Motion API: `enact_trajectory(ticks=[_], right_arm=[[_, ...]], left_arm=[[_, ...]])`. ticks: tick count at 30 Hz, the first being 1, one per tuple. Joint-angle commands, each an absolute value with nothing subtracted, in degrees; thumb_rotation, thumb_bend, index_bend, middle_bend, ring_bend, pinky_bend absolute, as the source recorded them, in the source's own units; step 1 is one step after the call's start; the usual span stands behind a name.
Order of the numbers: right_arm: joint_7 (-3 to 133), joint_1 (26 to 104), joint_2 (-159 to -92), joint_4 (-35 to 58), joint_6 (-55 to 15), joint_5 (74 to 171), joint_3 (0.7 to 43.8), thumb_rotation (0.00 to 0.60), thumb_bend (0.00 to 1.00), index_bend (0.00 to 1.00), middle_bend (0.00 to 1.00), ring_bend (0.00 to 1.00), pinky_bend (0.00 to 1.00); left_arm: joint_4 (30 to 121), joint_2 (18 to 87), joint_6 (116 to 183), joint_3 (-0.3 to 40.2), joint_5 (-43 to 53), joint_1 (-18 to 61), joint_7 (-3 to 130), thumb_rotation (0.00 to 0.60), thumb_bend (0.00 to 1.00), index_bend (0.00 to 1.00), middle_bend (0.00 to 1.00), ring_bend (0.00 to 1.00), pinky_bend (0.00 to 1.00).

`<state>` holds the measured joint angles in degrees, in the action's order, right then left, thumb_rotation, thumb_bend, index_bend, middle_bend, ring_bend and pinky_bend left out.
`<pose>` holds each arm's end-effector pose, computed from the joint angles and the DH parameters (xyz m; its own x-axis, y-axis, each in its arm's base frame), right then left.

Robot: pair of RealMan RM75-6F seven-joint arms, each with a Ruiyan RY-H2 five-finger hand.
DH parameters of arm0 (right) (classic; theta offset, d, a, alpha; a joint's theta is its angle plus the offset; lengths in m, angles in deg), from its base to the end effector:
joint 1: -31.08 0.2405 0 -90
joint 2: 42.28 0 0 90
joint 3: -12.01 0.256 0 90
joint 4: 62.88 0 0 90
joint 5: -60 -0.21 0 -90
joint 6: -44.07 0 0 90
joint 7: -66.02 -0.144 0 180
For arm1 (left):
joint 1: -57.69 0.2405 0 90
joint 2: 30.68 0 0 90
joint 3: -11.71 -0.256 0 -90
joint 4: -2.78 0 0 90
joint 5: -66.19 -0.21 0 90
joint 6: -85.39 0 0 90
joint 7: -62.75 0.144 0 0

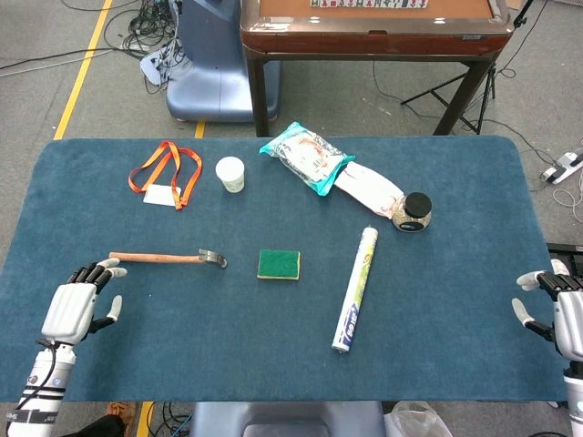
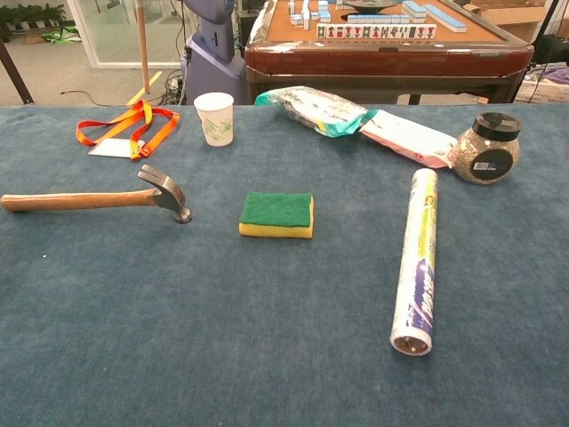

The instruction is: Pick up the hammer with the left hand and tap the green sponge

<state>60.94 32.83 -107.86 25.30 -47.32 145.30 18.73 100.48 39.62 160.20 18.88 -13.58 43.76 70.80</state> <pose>-0.3222 -0.1765 0.1829 0.3539 0.1588 0.9217 -0.9352 0.0437 0.3515 -0.2610 0.2365 0.1075 0.3270 0.0820 0.9415 0.9432 -0.0908 -0.3197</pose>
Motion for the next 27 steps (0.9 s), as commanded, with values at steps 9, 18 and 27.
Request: enact_trajectory(ticks=[9, 18, 27], right_arm=[[61.13, 32.97, -107.93, 25.39, -46.85, 145.24, 18.74, 0.600, 0.26, 0.47, 0.50, 0.45, 0.42], [60.91, 33.06, -107.73, 25.44, -46.40, 145.24, 18.67, 0.600, 0.26, 0.47, 0.50, 0.45, 0.42], [60.76, 33.16, -107.68, 25.38, -46.09, 145.29, 18.61, 0.600, 0.26, 0.47, 0.50, 0.45, 0.42]], left_arm=[[96.27, 41.72, 149.85, 20.10, -10.80, 35.87, 73.14, 0.600, 0.32, 0.14, 0.17, 0.06, 0.11], [91.87, 45.27, 142.30, 22.50, -4.60, 29.35, 76.10, 0.600, 0.29, 0.16, 0.15, 0.02, 0.07], [87.66, 48.33, 135.92, 23.32, 0.87, 23.58, 79.10, 0.600, 0.29, 0.20, 0.16, 0.04, 0.07]])
